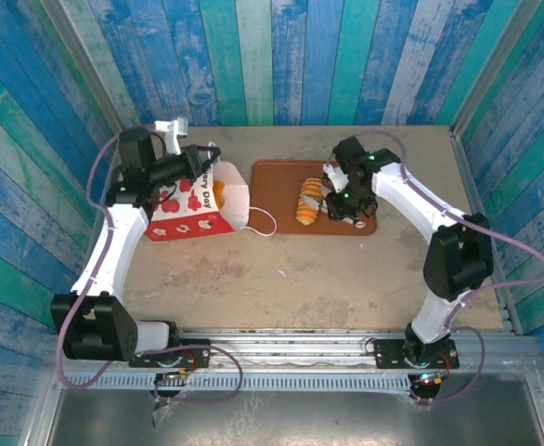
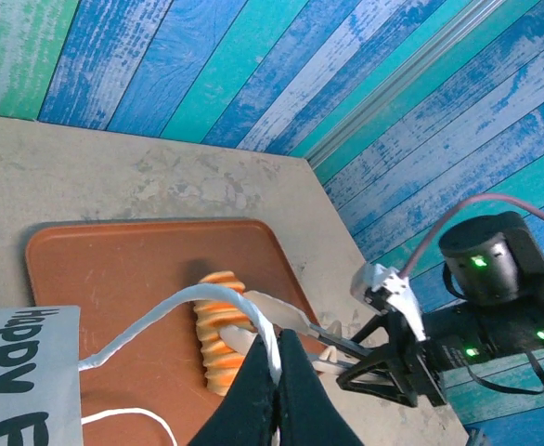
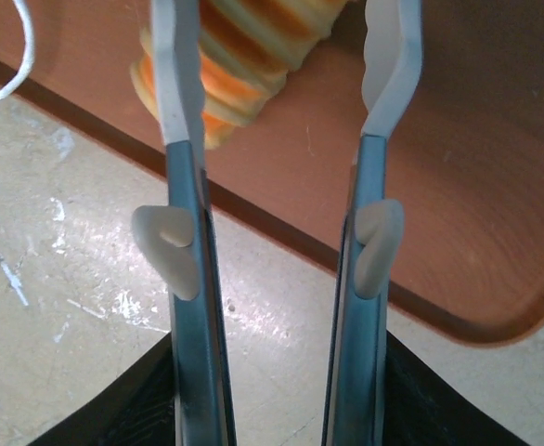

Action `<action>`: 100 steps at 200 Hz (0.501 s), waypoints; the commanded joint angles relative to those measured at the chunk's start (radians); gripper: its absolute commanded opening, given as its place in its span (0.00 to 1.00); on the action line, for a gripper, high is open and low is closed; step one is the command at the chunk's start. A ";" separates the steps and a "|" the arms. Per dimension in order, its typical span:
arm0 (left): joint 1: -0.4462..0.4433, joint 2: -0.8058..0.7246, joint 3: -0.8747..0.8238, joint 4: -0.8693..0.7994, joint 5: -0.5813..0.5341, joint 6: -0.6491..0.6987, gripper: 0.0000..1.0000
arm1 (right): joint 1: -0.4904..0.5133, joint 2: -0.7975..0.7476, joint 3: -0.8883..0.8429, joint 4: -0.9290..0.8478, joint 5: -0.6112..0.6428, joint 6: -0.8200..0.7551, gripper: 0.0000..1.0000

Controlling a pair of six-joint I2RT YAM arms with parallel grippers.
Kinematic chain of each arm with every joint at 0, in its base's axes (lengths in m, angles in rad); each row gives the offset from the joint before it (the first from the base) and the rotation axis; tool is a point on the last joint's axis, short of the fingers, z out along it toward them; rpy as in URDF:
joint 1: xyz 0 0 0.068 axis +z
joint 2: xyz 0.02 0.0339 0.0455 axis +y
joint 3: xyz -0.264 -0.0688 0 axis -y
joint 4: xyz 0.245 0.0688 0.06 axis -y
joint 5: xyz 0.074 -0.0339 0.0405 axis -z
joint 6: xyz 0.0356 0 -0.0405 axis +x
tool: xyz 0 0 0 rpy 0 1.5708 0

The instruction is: Take the fake bread out of the paper bag

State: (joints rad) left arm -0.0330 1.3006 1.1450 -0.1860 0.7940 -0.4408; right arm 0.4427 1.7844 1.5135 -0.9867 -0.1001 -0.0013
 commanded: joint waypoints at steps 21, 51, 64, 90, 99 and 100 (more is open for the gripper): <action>-0.004 0.029 0.015 0.006 -0.002 0.024 0.00 | 0.014 0.027 0.091 -0.028 0.046 0.017 0.59; -0.005 0.033 0.016 0.008 0.001 0.025 0.00 | 0.057 -0.009 0.064 0.004 0.060 0.123 0.63; -0.004 0.034 0.016 0.008 0.005 0.027 0.00 | 0.080 -0.022 0.046 0.005 0.096 0.179 0.63; -0.004 0.037 0.016 0.010 0.016 0.034 0.00 | 0.144 -0.042 0.017 -0.001 0.200 0.285 0.64; -0.003 0.041 0.018 0.010 0.018 0.036 0.00 | 0.165 -0.045 0.012 -0.004 0.237 0.321 0.64; -0.003 0.040 0.018 0.010 0.018 0.036 0.00 | 0.175 -0.046 0.012 -0.004 0.241 0.324 0.64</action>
State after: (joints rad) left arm -0.0330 1.3098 1.1450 -0.1951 0.7948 -0.4305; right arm 0.5583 1.7840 1.5436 -0.9802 0.0208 0.1860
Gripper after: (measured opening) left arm 0.046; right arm 0.641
